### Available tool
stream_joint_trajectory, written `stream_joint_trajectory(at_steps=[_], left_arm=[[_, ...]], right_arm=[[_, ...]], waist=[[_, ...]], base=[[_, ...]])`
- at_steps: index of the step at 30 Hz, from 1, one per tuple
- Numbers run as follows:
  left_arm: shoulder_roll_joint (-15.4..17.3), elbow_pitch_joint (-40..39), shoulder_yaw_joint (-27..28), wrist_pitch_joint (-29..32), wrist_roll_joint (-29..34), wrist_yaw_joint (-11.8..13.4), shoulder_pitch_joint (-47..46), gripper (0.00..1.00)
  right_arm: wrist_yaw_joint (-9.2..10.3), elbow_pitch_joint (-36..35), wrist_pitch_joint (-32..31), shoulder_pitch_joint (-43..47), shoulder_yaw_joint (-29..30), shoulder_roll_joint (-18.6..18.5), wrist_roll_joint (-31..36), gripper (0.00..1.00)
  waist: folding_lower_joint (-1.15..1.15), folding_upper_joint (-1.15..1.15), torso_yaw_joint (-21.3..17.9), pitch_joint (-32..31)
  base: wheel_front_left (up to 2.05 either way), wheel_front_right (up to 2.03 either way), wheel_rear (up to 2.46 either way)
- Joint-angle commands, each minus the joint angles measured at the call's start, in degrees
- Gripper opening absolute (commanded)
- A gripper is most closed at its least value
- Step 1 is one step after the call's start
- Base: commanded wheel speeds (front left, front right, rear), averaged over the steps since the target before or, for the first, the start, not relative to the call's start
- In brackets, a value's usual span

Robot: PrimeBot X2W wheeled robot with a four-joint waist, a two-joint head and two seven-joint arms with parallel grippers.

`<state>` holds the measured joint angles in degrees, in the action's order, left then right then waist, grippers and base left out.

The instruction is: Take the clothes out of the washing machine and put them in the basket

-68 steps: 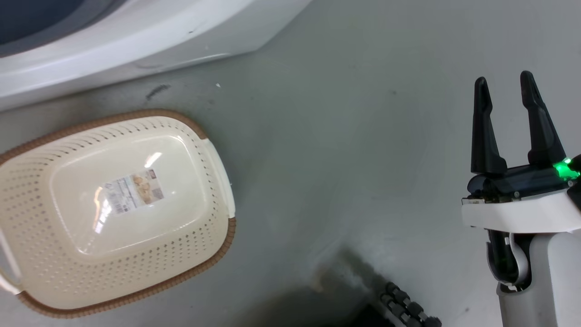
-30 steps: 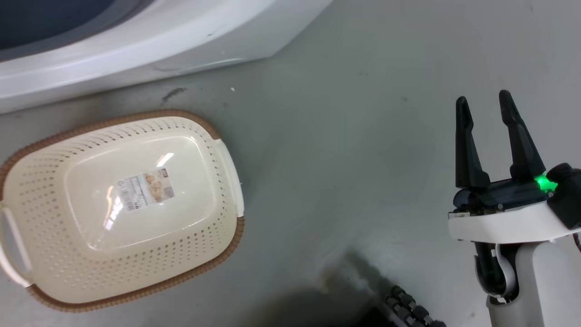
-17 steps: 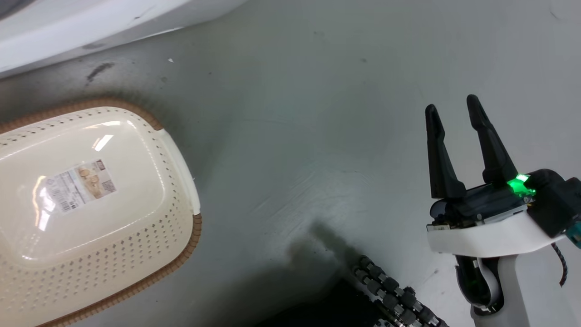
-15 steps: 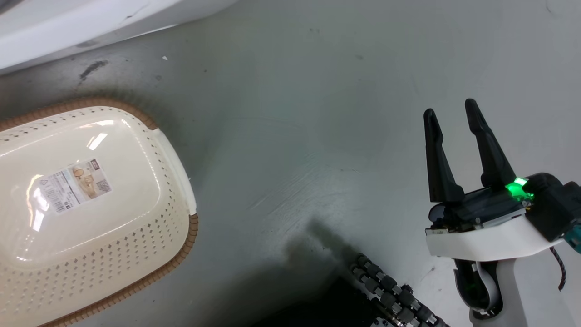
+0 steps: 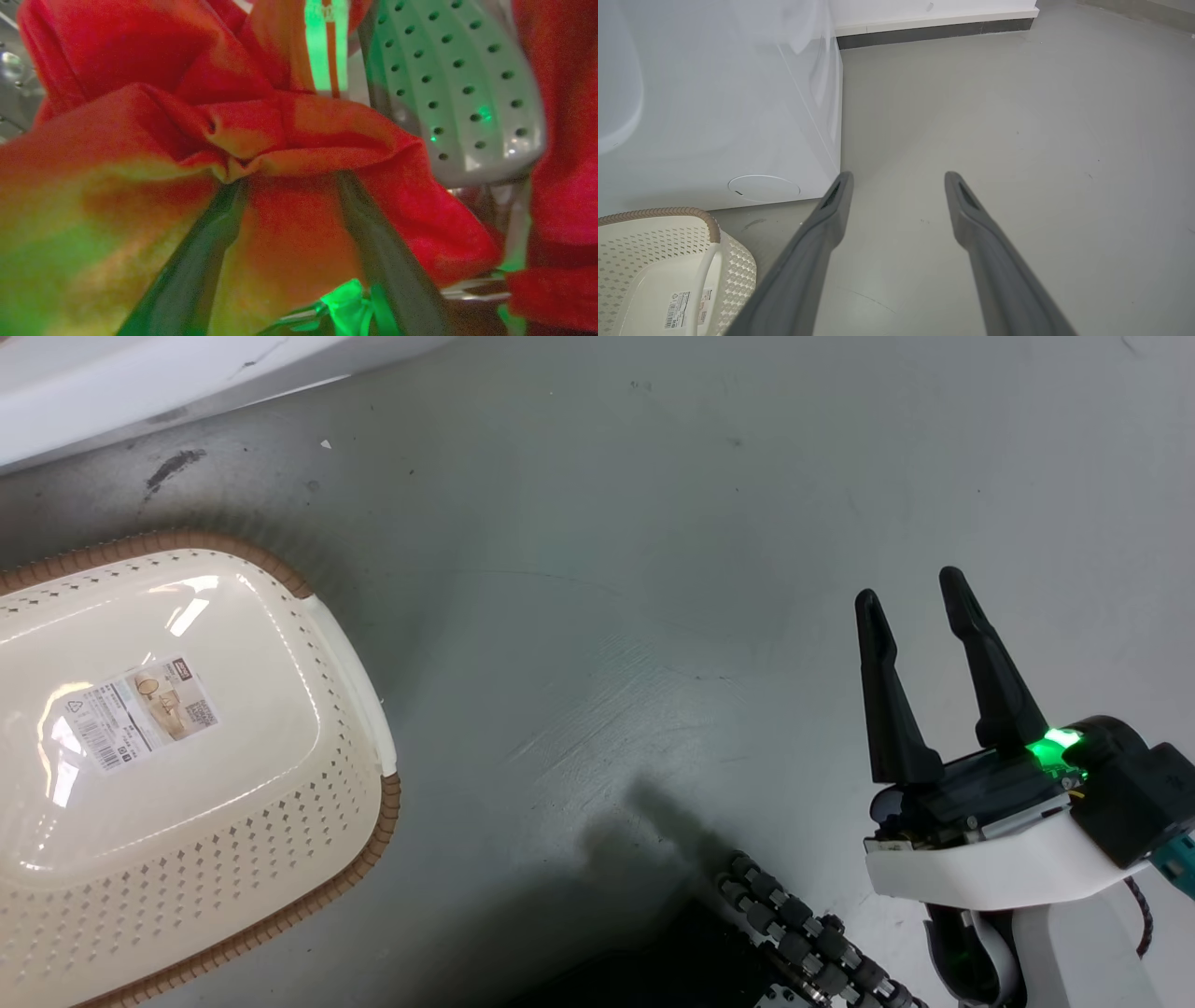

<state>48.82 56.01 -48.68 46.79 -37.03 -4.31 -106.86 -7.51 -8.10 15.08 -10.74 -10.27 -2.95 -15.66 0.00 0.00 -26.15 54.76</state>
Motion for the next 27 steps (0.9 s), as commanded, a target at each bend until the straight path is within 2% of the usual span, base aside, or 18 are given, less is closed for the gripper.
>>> stream_joint_trajectory(at_steps=[1, 19, 27], left_arm=[[1.1, 1.8, -0.7, 0.4, -0.2, -0.3, 1.9, 0.0], [0.7, 2.3, -1.1, -15.7, 1.7, -1.6, -0.8, 0.0], [-3.2, 4.1, -0.1, -24.9, -1.6, -2.1, 6.6, 0.0]], right_arm=[[0.04, -0.4, 0.1, 0.3, -0.2, 0.1, 0.0, 1.0], [0.04, 0.4, 0.1, -4.3, -0.4, 0.1, -0.3, 1.0], [0.04, 2.2, 0.1, -5.8, 2.9, 0.1, 2.1, 1.0]], waist=[[0.0, 0.0, 0.1, 0.1], [0.0, 0.0, -0.2, -2.1], [0.0, 0.0, 4.1, -8.7]], base=[[0.0, 0.0, 0.0], [0.0, 0.0, 0.0], [0.0, 0.0, 0.0]])
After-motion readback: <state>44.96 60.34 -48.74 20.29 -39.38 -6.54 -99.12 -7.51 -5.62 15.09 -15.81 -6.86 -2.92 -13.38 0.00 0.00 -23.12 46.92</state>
